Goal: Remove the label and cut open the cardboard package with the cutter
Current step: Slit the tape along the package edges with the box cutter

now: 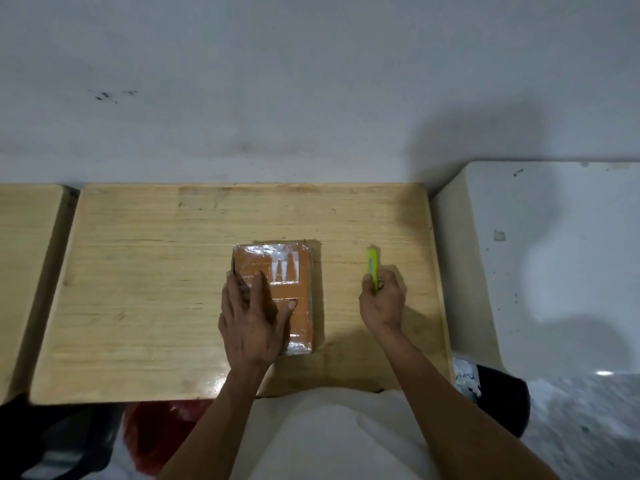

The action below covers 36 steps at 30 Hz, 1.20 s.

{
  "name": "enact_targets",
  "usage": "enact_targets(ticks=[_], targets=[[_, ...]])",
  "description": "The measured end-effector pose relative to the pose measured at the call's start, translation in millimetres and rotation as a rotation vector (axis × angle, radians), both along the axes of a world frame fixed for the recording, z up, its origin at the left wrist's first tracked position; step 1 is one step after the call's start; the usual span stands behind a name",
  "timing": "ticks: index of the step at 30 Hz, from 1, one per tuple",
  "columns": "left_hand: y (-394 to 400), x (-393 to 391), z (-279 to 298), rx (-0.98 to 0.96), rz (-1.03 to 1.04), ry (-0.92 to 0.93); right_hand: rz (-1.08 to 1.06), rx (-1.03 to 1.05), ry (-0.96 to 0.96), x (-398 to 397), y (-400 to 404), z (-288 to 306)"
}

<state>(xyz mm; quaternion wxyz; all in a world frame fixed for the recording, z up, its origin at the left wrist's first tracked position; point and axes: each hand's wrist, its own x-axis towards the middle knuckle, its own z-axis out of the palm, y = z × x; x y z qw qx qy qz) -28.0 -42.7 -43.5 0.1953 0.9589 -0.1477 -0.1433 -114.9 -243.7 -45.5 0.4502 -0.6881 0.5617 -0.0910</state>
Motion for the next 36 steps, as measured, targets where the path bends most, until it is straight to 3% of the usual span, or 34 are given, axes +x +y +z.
enact_targets(ticks=[6,9,13,22,29,36], targets=[[-1,1,0,0.027,-0.003,-0.004,0.045,0.67,-0.422,51,10,51],[2,-1,-1,0.027,-0.003,-0.021,0.203,0.822,-0.6,66,11,66],[1,-1,1,0.018,0.001,-0.024,0.343,0.666,-0.579,75,15,73],[1,-1,1,0.008,0.003,-0.01,0.287,0.457,-0.435,64,17,57],[3,0,-2,0.007,-0.018,-0.046,0.846,0.027,-0.2,69,-11,48],[-1,-4,-4,0.101,0.0,-0.032,1.003,-0.083,-0.154,91,-18,44]])
